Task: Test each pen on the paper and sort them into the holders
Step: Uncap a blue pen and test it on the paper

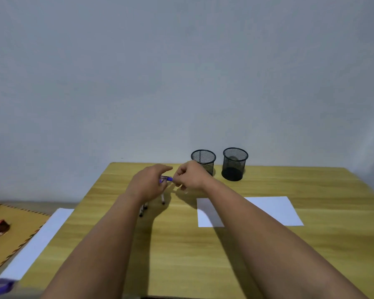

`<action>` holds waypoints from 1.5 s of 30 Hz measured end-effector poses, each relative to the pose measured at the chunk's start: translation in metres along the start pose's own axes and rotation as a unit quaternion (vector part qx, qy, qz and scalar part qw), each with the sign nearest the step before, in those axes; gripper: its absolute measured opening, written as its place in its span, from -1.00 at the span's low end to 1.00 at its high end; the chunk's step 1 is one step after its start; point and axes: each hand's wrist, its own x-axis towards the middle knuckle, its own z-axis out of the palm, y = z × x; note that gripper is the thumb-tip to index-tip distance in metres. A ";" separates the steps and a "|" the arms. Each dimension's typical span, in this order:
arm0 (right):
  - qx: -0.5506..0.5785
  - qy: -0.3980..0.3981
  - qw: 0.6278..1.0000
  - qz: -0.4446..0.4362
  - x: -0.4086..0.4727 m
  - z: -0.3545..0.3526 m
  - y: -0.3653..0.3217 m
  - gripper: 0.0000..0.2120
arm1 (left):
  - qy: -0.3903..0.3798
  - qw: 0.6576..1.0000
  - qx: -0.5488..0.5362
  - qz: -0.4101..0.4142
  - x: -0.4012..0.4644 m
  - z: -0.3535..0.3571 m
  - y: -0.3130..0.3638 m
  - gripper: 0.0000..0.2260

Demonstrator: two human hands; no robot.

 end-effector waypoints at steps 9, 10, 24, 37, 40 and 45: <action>0.285 0.025 0.957 0.043 -0.072 -0.093 0.008 -0.78 | 0.064 0.996 -0.021 0.054 -0.008 -0.028 0.061 -0.85; 0.319 0.037 0.946 0.041 -0.079 -0.098 0.010 -0.78 | 0.074 0.995 -0.023 0.062 -0.009 -0.031 0.070 -0.86; 0.496 0.272 0.823 0.057 -0.083 -0.123 0.025 -0.70 | -0.155 0.908 -0.387 -0.045 -0.013 -0.047 0.159 -0.76; 0.407 0.298 0.861 0.057 -0.043 -0.134 0.096 -0.79 | -0.038 0.985 0.136 -0.100 0.019 0.058 0.043 -0.80; 0.360 0.314 0.877 0.048 -0.036 -0.113 0.112 -0.78 | -0.052 0.978 0.185 -0.076 0.028 0.070 0.040 -0.76; 0.334 0.303 0.891 0.052 -0.032 -0.088 0.119 -0.79 | -0.039 0.978 0.200 -0.052 0.020 0.074 0.041 -0.72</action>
